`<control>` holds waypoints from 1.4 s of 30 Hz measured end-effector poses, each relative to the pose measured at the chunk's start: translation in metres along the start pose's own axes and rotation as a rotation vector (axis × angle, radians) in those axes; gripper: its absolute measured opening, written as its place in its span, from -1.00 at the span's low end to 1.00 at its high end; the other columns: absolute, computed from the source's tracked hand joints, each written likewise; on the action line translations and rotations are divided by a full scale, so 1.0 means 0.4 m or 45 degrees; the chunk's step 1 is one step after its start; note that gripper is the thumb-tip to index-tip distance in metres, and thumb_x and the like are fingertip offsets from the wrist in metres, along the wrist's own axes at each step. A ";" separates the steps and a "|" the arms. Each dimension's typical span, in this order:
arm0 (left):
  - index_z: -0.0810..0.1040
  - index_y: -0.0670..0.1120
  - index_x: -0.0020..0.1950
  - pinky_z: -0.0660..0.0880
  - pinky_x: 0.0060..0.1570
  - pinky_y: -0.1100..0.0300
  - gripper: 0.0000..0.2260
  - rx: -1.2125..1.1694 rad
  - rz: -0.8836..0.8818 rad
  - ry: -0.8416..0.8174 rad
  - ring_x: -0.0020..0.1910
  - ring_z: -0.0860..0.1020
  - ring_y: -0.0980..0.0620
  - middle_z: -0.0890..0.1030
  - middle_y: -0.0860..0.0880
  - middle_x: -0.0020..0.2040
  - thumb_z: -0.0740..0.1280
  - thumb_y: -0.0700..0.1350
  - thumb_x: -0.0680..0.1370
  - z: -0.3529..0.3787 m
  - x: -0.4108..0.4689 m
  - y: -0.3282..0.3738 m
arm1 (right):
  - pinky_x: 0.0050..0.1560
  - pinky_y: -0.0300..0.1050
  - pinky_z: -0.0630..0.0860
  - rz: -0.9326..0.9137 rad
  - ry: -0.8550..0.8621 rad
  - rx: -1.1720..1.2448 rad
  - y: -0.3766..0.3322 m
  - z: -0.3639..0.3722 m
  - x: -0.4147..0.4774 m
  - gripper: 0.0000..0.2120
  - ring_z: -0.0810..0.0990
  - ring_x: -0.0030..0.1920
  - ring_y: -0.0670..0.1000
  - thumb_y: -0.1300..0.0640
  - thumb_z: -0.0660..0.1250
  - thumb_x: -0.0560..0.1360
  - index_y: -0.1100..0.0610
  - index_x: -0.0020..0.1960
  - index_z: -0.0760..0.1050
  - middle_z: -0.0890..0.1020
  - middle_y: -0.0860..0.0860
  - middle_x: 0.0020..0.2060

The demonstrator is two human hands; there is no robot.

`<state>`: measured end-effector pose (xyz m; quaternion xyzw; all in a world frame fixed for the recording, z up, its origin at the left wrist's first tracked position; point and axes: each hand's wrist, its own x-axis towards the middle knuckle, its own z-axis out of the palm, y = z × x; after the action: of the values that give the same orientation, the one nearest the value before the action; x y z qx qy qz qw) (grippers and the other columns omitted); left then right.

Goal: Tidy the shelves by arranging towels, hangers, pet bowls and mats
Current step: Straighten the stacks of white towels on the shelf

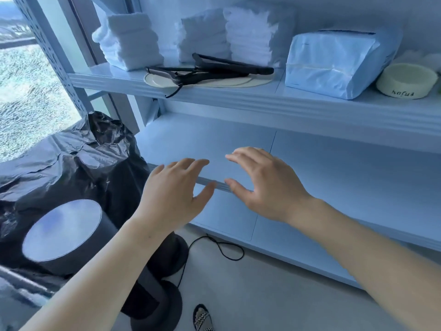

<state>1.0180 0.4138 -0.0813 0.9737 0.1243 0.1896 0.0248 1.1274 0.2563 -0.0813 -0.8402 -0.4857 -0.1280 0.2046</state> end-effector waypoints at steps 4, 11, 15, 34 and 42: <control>0.42 0.01 0.33 0.42 0.10 0.05 -0.56 0.006 -0.006 0.033 0.06 0.57 -0.04 0.55 0.05 0.22 0.12 0.20 0.54 0.030 0.118 -0.087 | 0.11 -0.09 0.40 -0.055 0.007 -0.005 0.029 0.044 0.150 -0.57 0.42 0.27 0.00 -0.10 0.23 0.52 0.08 0.32 0.41 0.48 -0.02 0.26; 0.39 0.03 0.35 0.39 0.10 0.07 -0.53 0.041 -0.047 0.112 0.14 0.52 -0.03 0.52 0.05 0.25 0.09 0.21 0.52 0.038 0.372 -0.280 | 0.15 -0.12 0.38 -0.111 0.060 0.017 0.067 0.113 0.470 -0.57 0.40 0.27 -0.03 -0.12 0.20 0.53 0.07 0.32 0.41 0.47 -0.06 0.26; 0.41 0.04 0.34 0.39 0.07 0.11 -0.54 0.102 -0.041 0.155 0.10 0.54 -0.01 0.54 0.09 0.21 0.10 0.21 0.52 0.046 0.492 -0.381 | 0.13 -0.13 0.37 -0.128 0.102 0.031 0.088 0.169 0.621 -0.58 0.40 0.26 -0.03 -0.11 0.21 0.53 0.07 0.31 0.41 0.48 -0.06 0.24; 0.39 0.14 0.31 0.26 -0.21 0.20 -0.62 0.218 -0.195 0.196 0.03 0.54 0.04 0.52 0.14 0.22 0.13 0.20 0.53 0.123 0.923 -0.612 | 0.10 -0.24 0.28 -0.330 0.089 0.091 0.249 0.256 1.151 -0.58 0.36 0.28 -0.06 -0.11 0.18 0.54 0.04 0.33 0.38 0.45 -0.08 0.27; 0.44 0.12 0.27 0.26 -0.22 0.22 -0.61 0.253 -0.268 0.277 -0.10 0.56 0.04 0.55 0.15 0.18 0.12 0.21 0.51 0.146 1.009 -0.639 | 0.01 -0.22 0.27 -0.424 0.070 0.133 0.300 0.302 1.264 -0.59 0.36 0.28 -0.08 -0.13 0.16 0.54 0.01 0.33 0.37 0.44 -0.12 0.26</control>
<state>1.3426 0.7628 -0.0131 0.9266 0.2457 0.2769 -0.0654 1.4839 0.6456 -0.0051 -0.7326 -0.6182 -0.1578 0.2371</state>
